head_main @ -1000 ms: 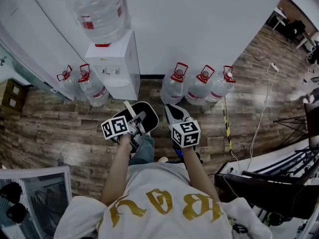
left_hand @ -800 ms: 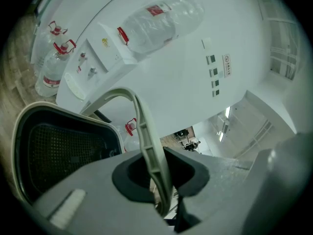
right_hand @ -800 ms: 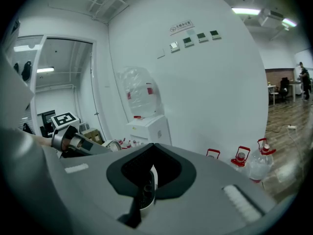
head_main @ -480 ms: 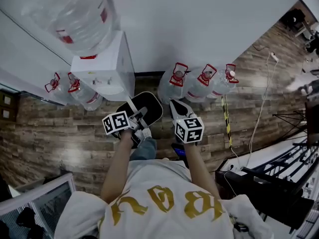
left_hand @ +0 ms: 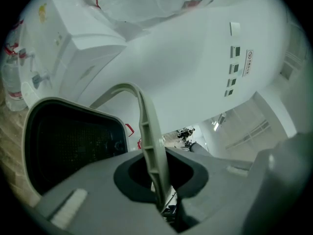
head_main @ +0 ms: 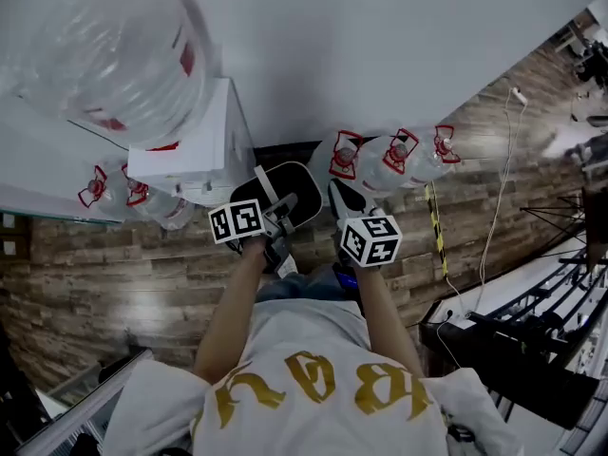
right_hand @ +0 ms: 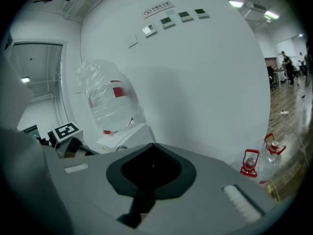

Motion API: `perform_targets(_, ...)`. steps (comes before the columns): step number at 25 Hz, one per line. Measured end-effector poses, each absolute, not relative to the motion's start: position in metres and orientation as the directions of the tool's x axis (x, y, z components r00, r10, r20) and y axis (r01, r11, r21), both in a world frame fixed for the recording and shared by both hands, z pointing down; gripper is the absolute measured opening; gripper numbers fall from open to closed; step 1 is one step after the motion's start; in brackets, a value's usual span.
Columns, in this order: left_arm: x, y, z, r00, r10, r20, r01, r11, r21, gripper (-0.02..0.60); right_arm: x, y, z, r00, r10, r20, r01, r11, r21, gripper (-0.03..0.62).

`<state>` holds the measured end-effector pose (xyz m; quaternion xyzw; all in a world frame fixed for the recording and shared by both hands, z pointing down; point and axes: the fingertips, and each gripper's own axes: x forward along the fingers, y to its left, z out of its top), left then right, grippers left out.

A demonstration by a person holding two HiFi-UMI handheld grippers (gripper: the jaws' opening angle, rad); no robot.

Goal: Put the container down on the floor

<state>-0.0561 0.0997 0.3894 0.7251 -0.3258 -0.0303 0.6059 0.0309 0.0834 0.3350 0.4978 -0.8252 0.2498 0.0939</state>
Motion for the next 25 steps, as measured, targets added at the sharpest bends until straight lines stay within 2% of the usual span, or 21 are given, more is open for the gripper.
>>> perform_targets(9, -0.059, 0.054, 0.39, 0.797, -0.495, 0.346, -0.431, -0.065, 0.9, 0.034, 0.037, 0.053, 0.335, -0.446, -0.796, 0.41, -0.891, 0.35, -0.291, 0.028)
perform_targets(25, -0.052, 0.031, 0.425, 0.786, -0.45, 0.424, -0.479, -0.01, 0.878, 0.034, 0.032, 0.02, 0.385, -0.491, -0.738, 0.463, -0.868, 0.373, -0.327, 0.028)
